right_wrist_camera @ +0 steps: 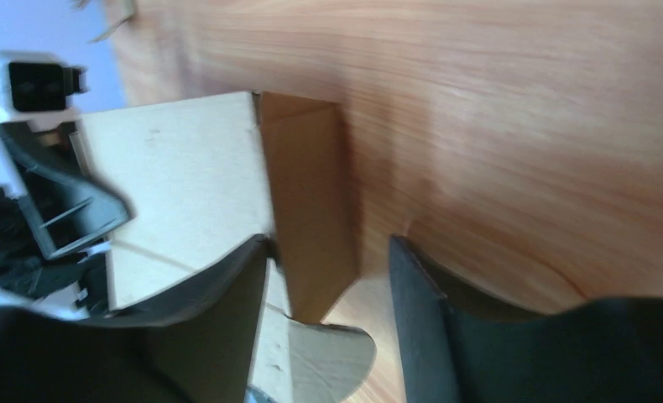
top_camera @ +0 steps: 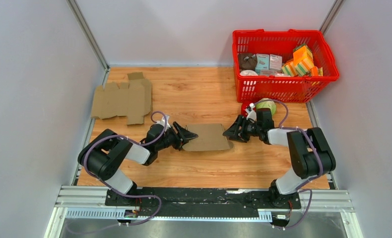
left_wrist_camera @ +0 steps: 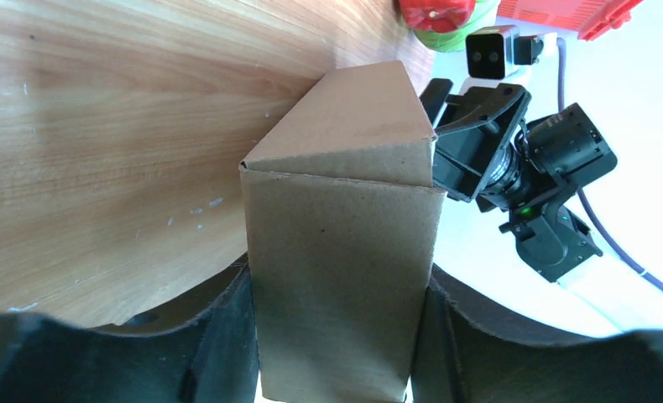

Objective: Fold the paper box

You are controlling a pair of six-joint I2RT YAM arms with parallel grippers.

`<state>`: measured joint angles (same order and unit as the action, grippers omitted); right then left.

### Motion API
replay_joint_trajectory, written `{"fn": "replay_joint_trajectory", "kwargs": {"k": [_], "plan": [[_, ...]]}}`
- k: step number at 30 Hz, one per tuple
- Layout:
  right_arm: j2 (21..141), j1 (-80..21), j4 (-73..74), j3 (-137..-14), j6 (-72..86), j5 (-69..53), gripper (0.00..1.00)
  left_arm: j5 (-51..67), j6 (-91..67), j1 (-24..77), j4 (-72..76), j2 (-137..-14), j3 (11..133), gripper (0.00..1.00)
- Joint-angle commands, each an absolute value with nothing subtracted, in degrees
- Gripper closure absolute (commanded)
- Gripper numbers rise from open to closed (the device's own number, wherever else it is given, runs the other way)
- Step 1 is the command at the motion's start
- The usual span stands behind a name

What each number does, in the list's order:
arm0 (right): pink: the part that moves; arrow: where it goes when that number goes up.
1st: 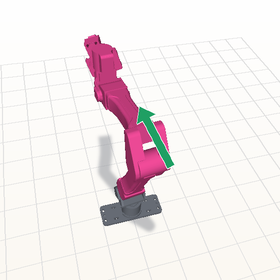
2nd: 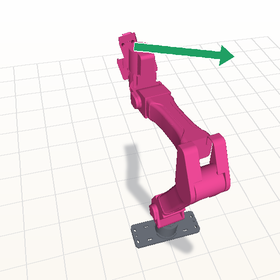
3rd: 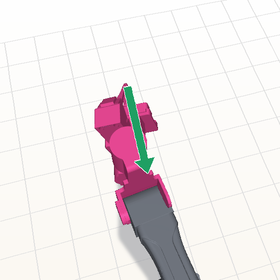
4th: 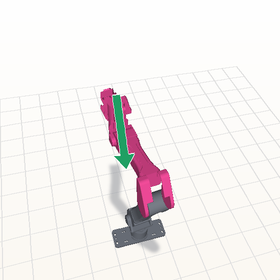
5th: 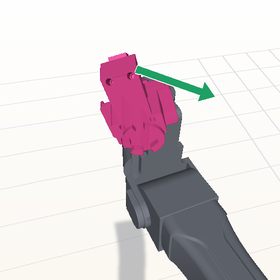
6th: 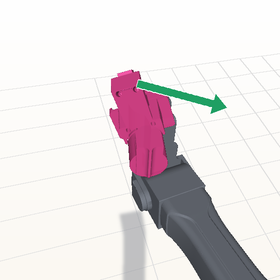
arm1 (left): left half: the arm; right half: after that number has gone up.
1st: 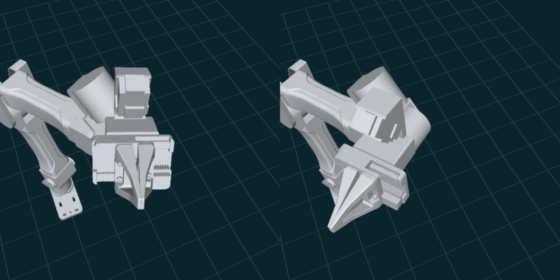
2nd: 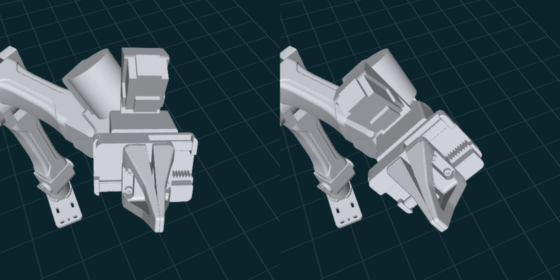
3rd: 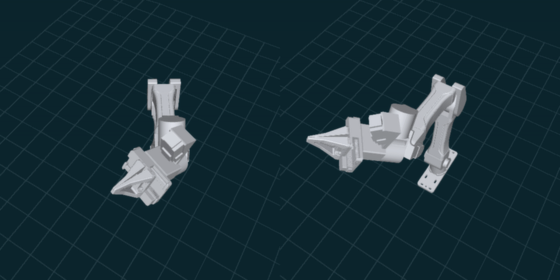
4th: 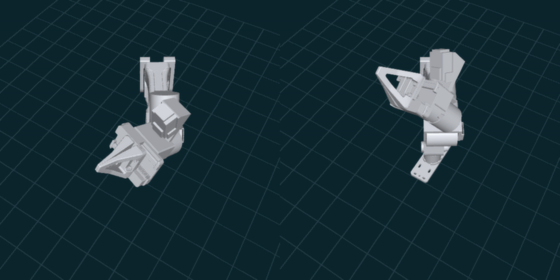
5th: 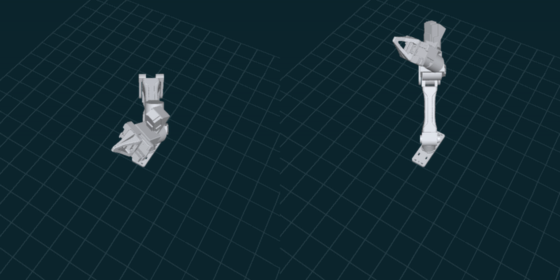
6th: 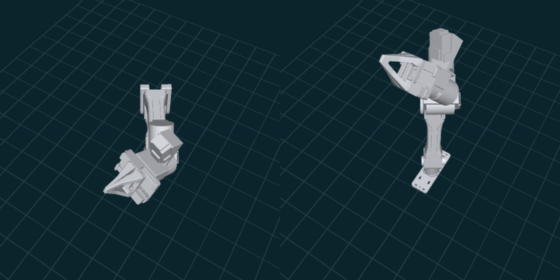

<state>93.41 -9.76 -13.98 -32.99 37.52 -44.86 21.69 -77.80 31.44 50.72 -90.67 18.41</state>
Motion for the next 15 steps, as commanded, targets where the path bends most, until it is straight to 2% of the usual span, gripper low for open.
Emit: {"fn": "replay_joint_trajectory", "kwargs": {"k": [1, 2, 3, 4, 6, 10, 11, 14, 15], "plan": [[81.97, -13.35, 6.19, -37.69, 29.55, -25.35, 0.36, 21.27, -82.79, 31.55, 59.76, -90.79, 16.61, 0.46], [79.39, -16.58, 10.76, -41.88, 27.44, -17.22, 0.26, 21.62, -84.19, 31.29, 59.68, -90.62, 16.35, 0.48], [76.41, -18.70, 18.12, -43.58, 25.77, -12.79, 0.21, 22.84, -85.07, 30.94, 58.20, -90.01, 16.00, 0.50], [71.59, -21.07, 20.63, -44.90, 22.18, -8.48, 0.16, 23.72, -85.77, 30.50, 57.14, -89.48, 15.74, 0.51], [67.25, -31.34, 22.67, -47.02, 17.25, 1.29, 0.00, 25.91, -87.62, 28.48, 54.25, -87.38, 14.42, 0.51], [63.29, -53.74, 19.97, -47.64, 3.28, 12.98, 0.00, 30.84, -90.44, 24.35, 48.01, -80.96, 12.57, 0.51], [63.54, -62.05, 18.56, -47.38, -2.66, 18.40, 0.00, 32.33, -90.27, 23.56, 45.81, -79.21, 12.66, 0.51], [66.78, -72.47, 15.65, -49.38, -10.69, 28.61, 0.00, 36.47, -88.17, 20.92, 32.39, -70.07, 14.06, 0.52], [70.02, -73.90, 15.56, -51.05, -12.20, 29.96, 0.00, 37.69, -87.11, 20.22, 23.47, -65.26, 15.54, 0.51]]}}
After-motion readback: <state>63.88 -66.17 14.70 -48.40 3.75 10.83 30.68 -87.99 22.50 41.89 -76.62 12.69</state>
